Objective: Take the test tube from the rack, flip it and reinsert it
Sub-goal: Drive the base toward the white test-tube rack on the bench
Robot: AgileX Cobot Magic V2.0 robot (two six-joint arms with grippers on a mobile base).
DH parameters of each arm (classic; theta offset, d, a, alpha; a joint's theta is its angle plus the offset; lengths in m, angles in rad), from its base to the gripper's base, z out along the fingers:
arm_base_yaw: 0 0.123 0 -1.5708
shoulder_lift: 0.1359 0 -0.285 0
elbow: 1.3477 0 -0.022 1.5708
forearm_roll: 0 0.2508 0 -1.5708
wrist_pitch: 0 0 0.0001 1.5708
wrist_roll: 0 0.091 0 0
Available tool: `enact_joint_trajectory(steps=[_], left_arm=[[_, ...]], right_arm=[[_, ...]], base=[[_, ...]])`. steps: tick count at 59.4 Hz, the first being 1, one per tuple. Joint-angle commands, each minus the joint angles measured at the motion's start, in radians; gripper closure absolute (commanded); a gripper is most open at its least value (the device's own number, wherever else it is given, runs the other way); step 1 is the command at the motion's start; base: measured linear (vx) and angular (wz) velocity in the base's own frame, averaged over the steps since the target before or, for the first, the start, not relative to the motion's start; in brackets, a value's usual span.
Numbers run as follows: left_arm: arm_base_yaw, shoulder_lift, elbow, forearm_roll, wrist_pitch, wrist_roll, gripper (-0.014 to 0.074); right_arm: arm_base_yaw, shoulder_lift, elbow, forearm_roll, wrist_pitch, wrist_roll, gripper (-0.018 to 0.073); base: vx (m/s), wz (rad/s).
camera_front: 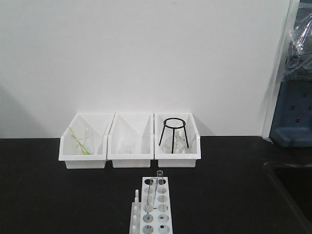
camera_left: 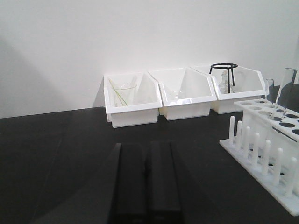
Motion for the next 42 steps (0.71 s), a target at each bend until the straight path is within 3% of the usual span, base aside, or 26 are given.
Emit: enact_joint_trajectory(steps=[1,17,34,42], left_arm=[[0.0,-0.008,-0.006,0.0,-0.081,-0.002,0.0602],[0.0,-0.008,-0.006,0.0,-0.081,-0.002,0.0602],[0.0,-0.008,-0.006,0.0,-0.081,-0.002,0.0602],[0.0,-0.008,-0.006,0.0,-0.081,-0.002,0.0602]], right_arm=[[-0.004,0.138,-0.192,-0.01,-0.091,-0.029,0.057],[-0.004,0.612,-0.539,-0.027,-0.104,-0.079,0.057],[-0.004,0.774,-0.574,-0.027,-0.136,-0.079,0.0554],[-0.004,0.785,-0.574,-0.027,-0.135,-0.079,0.0482]], base=[[0.0,0.0],[0.0,0.0],[0.0,0.0],[0.0,0.0]])
